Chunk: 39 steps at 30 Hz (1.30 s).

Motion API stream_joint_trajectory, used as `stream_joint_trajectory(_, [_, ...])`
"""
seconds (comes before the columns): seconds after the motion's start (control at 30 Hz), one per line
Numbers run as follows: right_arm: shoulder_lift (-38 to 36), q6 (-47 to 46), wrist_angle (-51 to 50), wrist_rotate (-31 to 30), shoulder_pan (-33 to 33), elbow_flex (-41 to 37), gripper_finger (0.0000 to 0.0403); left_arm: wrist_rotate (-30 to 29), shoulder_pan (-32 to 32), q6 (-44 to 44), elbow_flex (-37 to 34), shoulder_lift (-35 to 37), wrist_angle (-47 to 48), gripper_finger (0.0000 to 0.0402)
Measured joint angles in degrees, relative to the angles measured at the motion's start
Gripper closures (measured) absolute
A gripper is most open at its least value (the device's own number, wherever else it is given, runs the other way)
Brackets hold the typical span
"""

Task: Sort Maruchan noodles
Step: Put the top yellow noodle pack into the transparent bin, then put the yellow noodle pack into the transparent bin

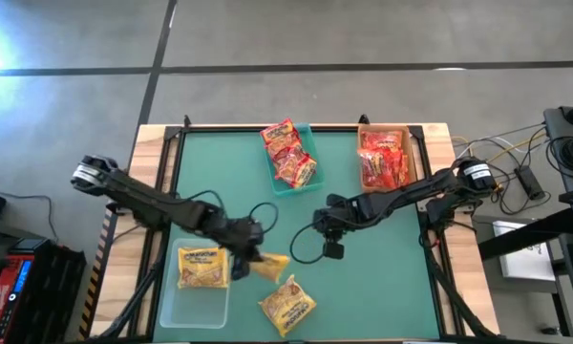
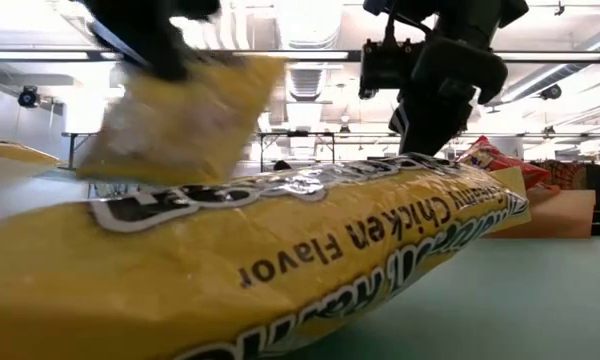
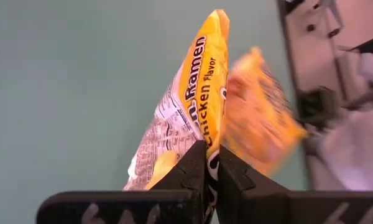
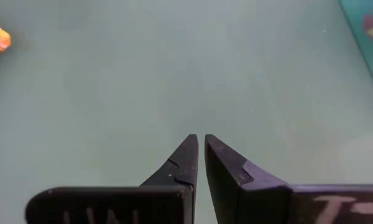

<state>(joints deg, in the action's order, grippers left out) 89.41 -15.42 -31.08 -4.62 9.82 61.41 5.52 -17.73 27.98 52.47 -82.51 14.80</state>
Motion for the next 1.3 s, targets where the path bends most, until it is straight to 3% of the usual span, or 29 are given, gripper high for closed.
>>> stream_joint_trajectory(0.33, [0.0,-0.4,5.4,0.0,0.0,-2.4,0.0383,-2.6,-15.0,31.8,0.7,12.7,19.9,0.0401])
stream_joint_trajectory(0.5, [0.0,-0.6,9.0,0.0,0.0,-3.7,0.0383,-1.6,-23.3,48.1,0.7,14.5,32.2,0.0401])
stream_joint_trajectory(0.6, [0.0,-0.6,9.3,0.0,0.0,-3.7,0.0383,0.9,-27.5,53.4,0.6,14.3,34.6,0.0401])
stream_joint_trajectory(0.77, [0.0,-0.6,9.6,0.0,0.0,-3.7,0.0383,5.8,-31.6,55.3,1.1,14.1,35.8,0.0401])
stream_joint_trajectory(1.03, [0.0,-0.6,9.5,0.0,0.0,-3.7,0.0383,6.0,-31.7,56.6,6.0,14.0,43.5,0.0401])
stream_joint_trajectory(1.3, [0.0,-0.5,9.5,0.0,0.0,-3.7,0.0383,-1.2,-31.6,56.6,12.7,14.0,54.0,0.0401])
